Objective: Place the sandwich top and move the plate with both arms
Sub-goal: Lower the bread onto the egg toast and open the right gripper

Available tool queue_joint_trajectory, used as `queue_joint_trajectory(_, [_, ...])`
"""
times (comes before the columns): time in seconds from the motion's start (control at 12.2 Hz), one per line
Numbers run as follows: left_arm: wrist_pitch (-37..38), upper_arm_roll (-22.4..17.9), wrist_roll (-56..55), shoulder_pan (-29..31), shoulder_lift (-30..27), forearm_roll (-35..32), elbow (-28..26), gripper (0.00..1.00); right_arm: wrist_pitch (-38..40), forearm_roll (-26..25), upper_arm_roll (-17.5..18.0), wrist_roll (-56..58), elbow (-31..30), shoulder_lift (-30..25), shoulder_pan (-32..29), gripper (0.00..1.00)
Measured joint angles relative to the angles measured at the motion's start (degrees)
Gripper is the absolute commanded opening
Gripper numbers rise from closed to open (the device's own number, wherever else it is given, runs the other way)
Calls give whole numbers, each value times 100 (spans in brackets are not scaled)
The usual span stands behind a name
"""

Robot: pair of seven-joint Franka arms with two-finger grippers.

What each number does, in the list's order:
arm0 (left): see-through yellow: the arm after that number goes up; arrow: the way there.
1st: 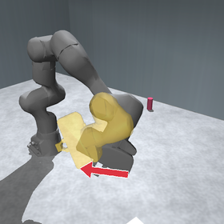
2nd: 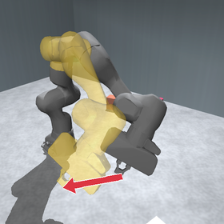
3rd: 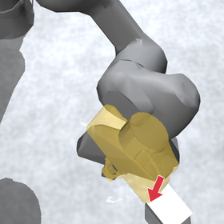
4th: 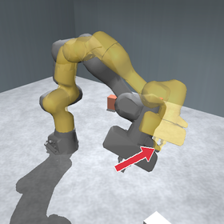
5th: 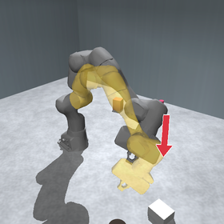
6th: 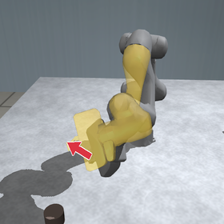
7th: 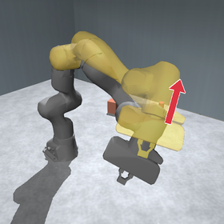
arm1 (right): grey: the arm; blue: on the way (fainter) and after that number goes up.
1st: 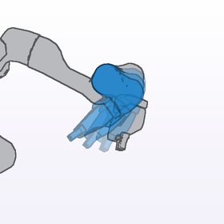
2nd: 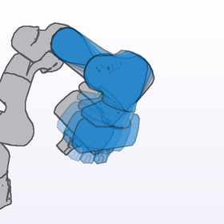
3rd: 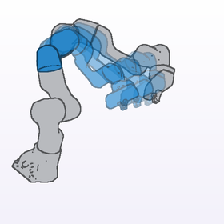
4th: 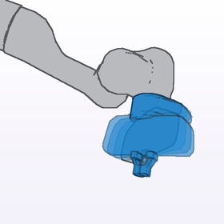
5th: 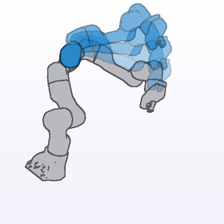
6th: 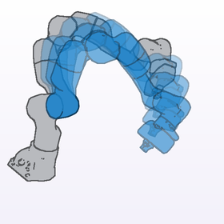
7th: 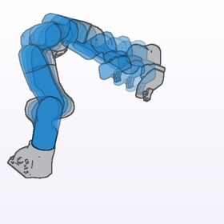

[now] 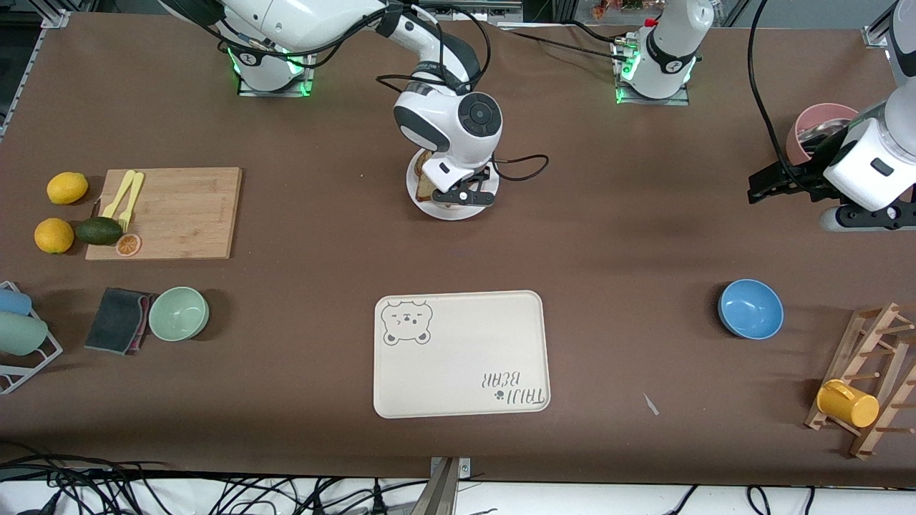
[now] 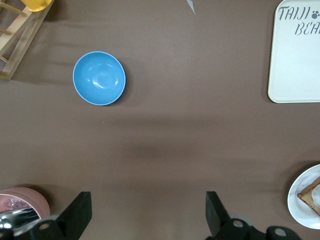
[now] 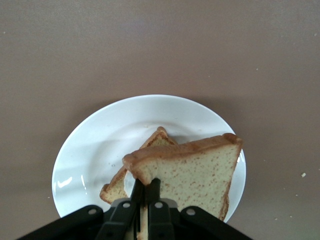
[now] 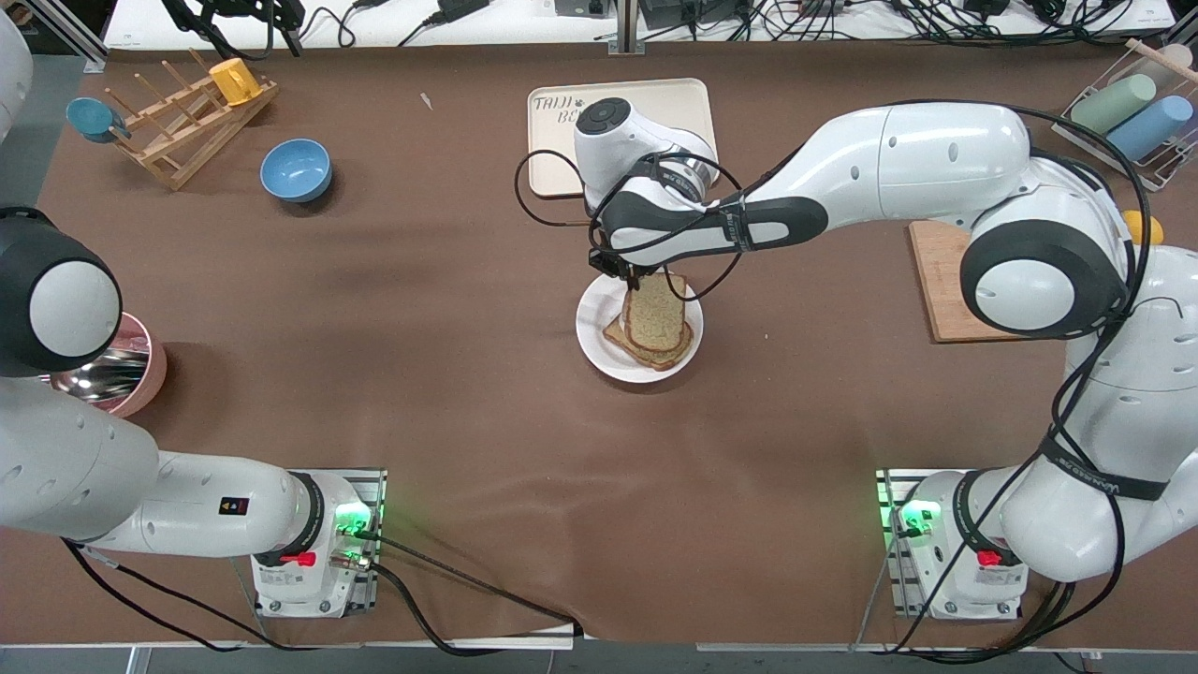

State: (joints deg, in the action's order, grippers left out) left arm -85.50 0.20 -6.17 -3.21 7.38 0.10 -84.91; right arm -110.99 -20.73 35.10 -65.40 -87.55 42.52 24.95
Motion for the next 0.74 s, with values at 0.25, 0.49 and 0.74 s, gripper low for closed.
queue_joint_trajectory(0.25, [0,3,0,-8,0,0,0,100,-4,0,-2,-8,81,0,1,45])
queue_joint_trajectory(0.49, [0,3,0,-5,0,0,0,100,-4,0,-28,-25,211,0,-18,93])
queue_joint_trajectory(0.74, [0,1,0,0,0,0,0,100,9,-1,-51,-25,354,-11,-65,98])
